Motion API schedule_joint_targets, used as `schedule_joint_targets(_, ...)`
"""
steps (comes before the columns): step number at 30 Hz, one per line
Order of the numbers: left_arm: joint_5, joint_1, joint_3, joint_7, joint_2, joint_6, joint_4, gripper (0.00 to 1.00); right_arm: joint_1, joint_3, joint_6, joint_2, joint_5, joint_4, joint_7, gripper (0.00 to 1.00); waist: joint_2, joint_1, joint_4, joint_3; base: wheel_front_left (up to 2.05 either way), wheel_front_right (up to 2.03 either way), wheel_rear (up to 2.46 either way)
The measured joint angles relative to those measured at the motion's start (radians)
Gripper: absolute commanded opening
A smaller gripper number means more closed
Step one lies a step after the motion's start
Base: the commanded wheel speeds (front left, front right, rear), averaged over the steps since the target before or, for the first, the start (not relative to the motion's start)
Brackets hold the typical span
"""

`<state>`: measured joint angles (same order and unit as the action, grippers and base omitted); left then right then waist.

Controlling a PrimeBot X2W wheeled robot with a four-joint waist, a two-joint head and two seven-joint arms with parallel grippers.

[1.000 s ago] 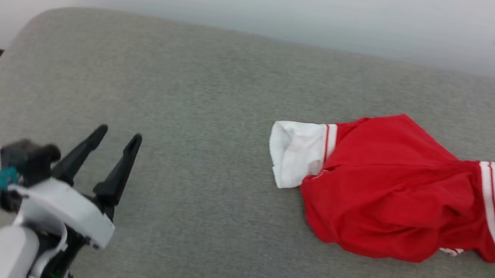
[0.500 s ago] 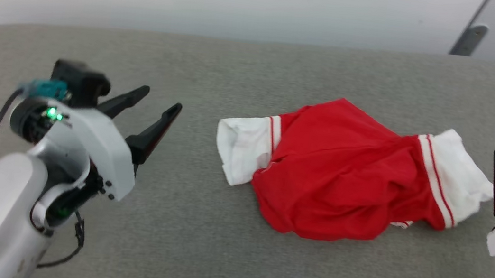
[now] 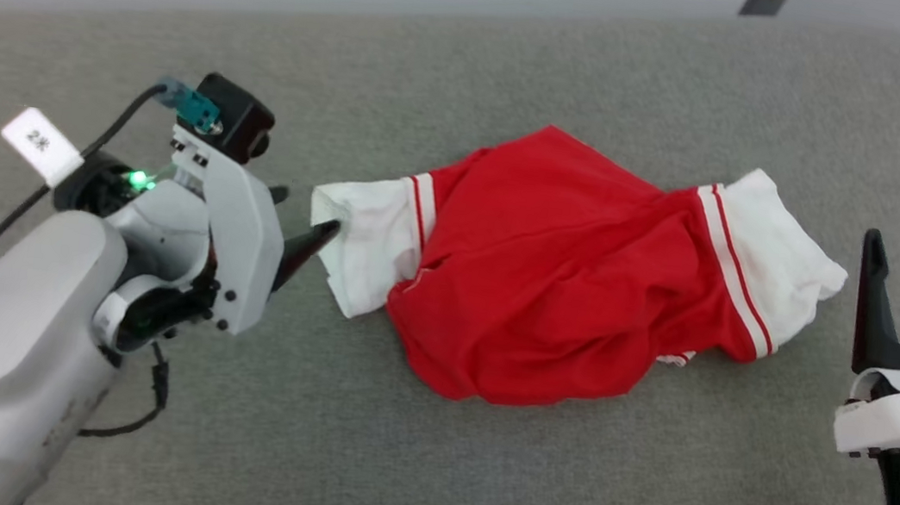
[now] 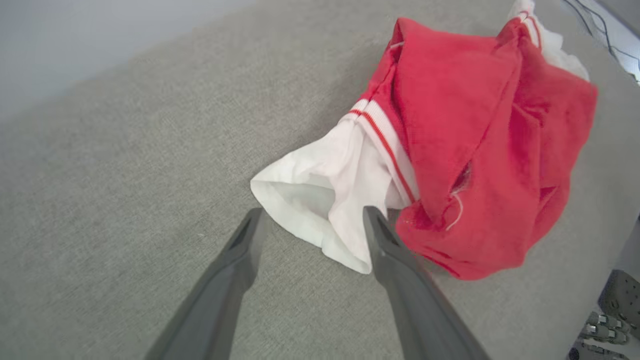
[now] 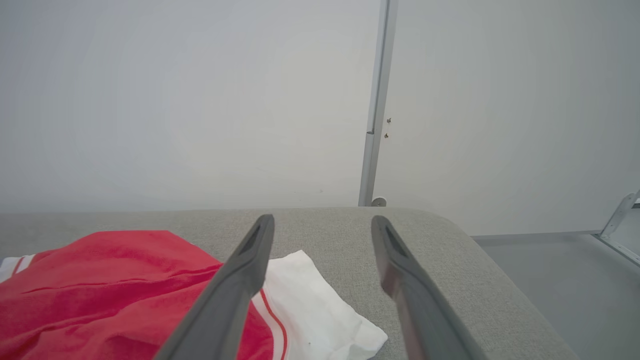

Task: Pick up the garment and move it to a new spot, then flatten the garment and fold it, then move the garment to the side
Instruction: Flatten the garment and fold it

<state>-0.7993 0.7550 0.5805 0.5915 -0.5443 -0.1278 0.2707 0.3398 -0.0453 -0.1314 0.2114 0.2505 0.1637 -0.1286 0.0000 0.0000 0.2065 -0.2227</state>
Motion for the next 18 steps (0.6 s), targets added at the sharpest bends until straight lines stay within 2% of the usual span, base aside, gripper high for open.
schedule_joint_targets(8, -0.001, 0.027, 0.04, 0.042, -0.007, 0.0, 0.152, 1.0, 0.019, 0.001, 0.0, -0.026, 0.0, -0.002, -0.047, 1.0, 0.0, 0.0, 0.051, -0.072, 0.0, 0.0, 0.0)
schedule_joint_targets(18, -0.011, 0.065, 0.064, 0.028, 0.018, -0.002, 0.233, 1.0, 0.026, -0.008, 0.0, -0.042, -0.008, -0.001, -0.064, 1.0, 0.0, 0.0, 0.075, -0.13, 0.0, 0.0, 0.0)
